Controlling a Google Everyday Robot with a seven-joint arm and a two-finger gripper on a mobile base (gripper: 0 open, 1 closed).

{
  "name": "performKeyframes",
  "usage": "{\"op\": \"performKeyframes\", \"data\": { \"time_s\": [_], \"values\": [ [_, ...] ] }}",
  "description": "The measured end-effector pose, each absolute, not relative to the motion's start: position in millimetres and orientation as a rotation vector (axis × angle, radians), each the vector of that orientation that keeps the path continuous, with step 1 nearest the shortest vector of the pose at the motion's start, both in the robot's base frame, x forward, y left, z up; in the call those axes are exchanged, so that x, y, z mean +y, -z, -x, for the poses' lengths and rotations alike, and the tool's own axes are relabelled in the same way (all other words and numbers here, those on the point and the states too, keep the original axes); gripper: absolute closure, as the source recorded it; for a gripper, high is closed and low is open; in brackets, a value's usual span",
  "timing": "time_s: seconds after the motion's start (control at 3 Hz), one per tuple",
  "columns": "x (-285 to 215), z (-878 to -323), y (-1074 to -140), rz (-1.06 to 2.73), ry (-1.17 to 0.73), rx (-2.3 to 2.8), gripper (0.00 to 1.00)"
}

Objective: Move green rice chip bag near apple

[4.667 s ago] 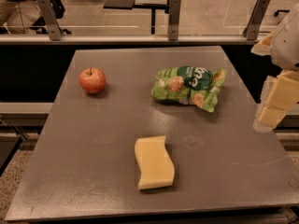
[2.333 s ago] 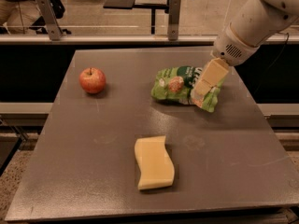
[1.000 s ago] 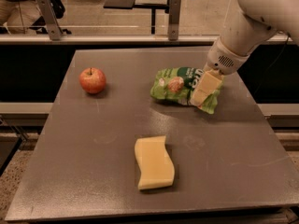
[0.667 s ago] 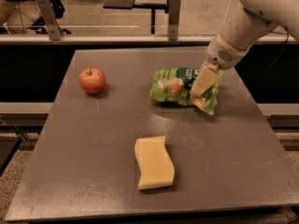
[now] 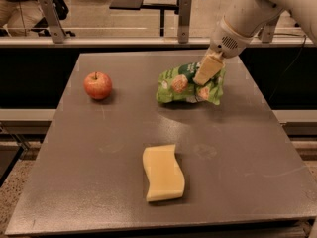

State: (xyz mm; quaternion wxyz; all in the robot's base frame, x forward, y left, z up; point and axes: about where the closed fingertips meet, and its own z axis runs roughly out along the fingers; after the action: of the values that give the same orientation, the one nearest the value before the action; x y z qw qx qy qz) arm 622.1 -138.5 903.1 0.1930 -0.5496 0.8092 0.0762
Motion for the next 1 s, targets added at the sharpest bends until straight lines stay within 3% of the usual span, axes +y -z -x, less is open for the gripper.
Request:
{"op": "performKeyframes", "data": {
  "time_s": [1.0],
  "values": [
    [-52,-649,-924,1.622,-0.382,2.091,0.97]
  ]
}}
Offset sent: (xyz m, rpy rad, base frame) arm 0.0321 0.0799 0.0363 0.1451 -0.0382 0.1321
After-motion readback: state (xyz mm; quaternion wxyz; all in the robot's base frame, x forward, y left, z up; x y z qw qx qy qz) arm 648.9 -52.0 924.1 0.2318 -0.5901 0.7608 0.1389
